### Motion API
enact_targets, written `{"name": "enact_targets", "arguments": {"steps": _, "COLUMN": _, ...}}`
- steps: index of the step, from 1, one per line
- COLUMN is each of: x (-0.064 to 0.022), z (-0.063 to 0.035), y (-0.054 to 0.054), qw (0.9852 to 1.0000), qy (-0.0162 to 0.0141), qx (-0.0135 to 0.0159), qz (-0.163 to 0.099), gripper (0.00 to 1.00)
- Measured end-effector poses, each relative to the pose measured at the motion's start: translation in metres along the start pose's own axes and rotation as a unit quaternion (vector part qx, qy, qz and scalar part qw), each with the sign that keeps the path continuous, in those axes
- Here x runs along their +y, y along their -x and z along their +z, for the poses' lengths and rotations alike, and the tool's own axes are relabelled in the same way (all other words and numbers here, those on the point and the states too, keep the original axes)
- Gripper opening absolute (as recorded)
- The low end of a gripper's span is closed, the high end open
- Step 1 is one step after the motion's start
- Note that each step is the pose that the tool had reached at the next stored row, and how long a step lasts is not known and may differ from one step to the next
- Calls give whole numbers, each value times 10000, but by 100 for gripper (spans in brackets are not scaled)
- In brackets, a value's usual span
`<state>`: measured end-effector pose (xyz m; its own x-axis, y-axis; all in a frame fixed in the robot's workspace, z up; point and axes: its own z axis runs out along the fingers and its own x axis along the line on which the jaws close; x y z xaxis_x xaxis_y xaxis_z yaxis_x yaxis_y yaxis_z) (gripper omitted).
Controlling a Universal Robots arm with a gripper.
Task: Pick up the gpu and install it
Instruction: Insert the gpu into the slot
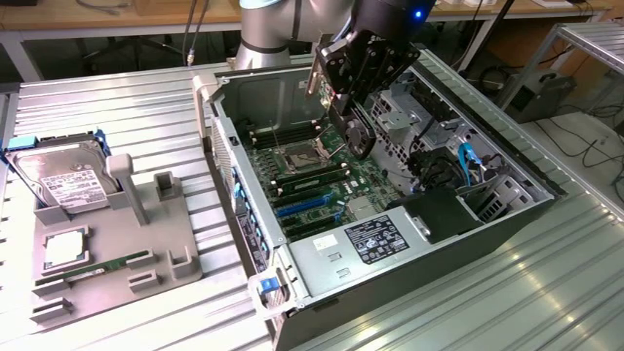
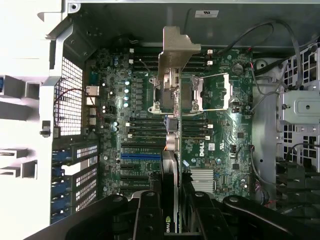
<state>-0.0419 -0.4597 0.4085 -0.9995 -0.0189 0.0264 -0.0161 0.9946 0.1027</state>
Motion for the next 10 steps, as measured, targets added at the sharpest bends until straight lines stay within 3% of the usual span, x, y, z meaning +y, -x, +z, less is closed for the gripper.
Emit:
{"name": "enact_targets", "arguments": {"steps": 2, "x": 0, "z": 0, "y": 7, "qw": 10000, "qy": -1, "qx": -3, "qz": -43, "gripper": 26}}
{"name": "enact_targets", "arguments": {"steps": 6, "x": -1, "z": 4, "y": 8, "qw": 9990, "qy": -12, "qx": 21, "qz": -443, "gripper": 26}}
{"name": "enact_targets", "arguments": {"steps": 10, "x": -1, "z": 9, "y": 8, "qw": 9958, "qy": -25, "qx": 47, "qz": -913, "gripper": 26}}
